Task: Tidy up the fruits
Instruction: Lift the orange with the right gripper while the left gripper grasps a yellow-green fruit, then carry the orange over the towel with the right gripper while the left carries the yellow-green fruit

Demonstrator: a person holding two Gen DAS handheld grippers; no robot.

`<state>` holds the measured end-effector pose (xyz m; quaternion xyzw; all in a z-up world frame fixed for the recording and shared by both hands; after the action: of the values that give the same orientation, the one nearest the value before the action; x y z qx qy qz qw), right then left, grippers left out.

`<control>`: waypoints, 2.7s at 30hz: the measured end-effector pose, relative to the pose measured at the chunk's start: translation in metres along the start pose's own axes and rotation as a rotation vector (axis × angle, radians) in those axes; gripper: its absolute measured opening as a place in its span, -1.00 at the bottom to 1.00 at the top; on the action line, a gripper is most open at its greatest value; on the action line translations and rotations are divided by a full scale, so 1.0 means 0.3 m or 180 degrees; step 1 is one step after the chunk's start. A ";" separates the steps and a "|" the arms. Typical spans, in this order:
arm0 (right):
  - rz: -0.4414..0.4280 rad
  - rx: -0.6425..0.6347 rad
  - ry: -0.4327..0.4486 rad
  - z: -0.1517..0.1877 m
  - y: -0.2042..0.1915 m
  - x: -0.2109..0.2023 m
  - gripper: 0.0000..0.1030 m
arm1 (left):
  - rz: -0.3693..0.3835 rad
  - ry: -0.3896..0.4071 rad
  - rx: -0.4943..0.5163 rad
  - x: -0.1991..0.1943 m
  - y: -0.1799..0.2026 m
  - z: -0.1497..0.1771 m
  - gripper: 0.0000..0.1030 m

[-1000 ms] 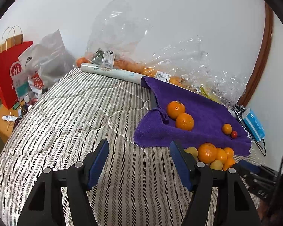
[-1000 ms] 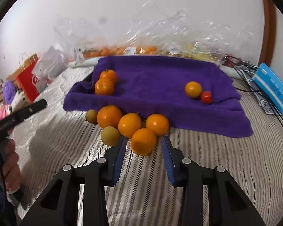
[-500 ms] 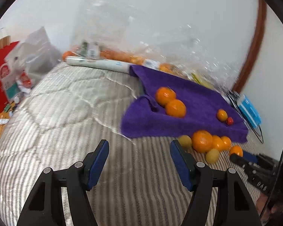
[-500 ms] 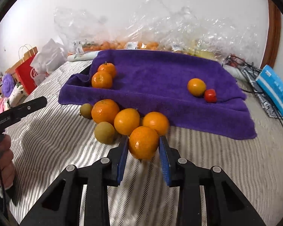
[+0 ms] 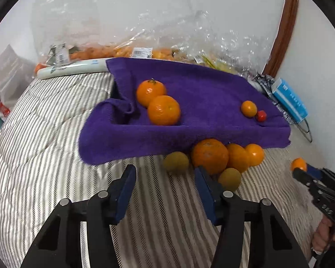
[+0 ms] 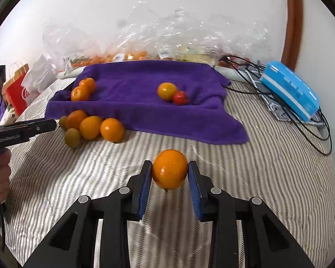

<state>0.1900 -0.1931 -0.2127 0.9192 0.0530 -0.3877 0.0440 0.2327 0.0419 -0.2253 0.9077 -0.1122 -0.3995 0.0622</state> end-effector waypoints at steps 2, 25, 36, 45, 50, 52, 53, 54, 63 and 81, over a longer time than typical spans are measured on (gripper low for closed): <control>-0.0008 0.0019 0.0018 0.005 0.017 -0.001 -0.37 | -0.0054 -0.0058 0.0056 0.023 0.002 -0.001 -0.20; -0.0161 0.0160 -0.0300 0.005 0.038 0.094 -0.37 | -0.0141 -0.0118 0.0070 0.060 0.016 -0.017 -0.51; -0.0187 0.0220 -0.0253 0.003 0.043 0.085 -0.38 | 0.0184 0.0136 -0.0168 0.017 -0.003 -0.018 -0.52; -0.0208 0.0337 -0.0049 -0.009 0.072 0.042 -0.38 | 0.0276 0.0512 -0.0003 -0.057 0.056 -0.036 -0.52; -0.0148 0.0349 -0.0037 -0.013 0.077 0.040 -0.38 | 0.0331 0.0598 0.0000 -0.085 0.060 -0.044 -0.52; -0.0080 0.0314 -0.0032 -0.013 0.070 0.039 -0.38 | 0.0367 0.0648 -0.0031 -0.102 0.057 -0.049 -0.52; -0.0047 0.0291 -0.0019 -0.014 0.067 0.036 -0.38 | 0.0372 0.0677 -0.0039 -0.108 0.059 -0.049 -0.52; -0.0031 0.0274 -0.0003 -0.014 0.065 0.032 -0.38 | 0.0368 0.0702 -0.0041 -0.114 0.060 -0.051 -0.52; 0.0085 0.0299 0.0096 -0.016 0.075 0.012 -0.38 | 0.0372 0.0791 -0.0107 -0.136 0.048 -0.054 -0.52; -0.0103 0.0284 0.0457 -0.130 0.015 -0.058 -0.38 | 0.0092 0.0792 -0.0231 -0.147 0.005 -0.113 -0.52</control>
<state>0.2061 -0.1938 -0.1731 0.9447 0.0535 -0.3234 -0.0071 0.2286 0.0524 -0.1709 0.9457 -0.1022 -0.2867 0.1141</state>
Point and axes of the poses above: each gripper's, at about its wrist camera, not at the fingertips, and x roughly the way its jaws point, y to its right, z to its underside, the point moved 6 cm from there along x, roughly the way its jaws point, and after that the axes turned 6 degrees about z, right-handed, at the moved point
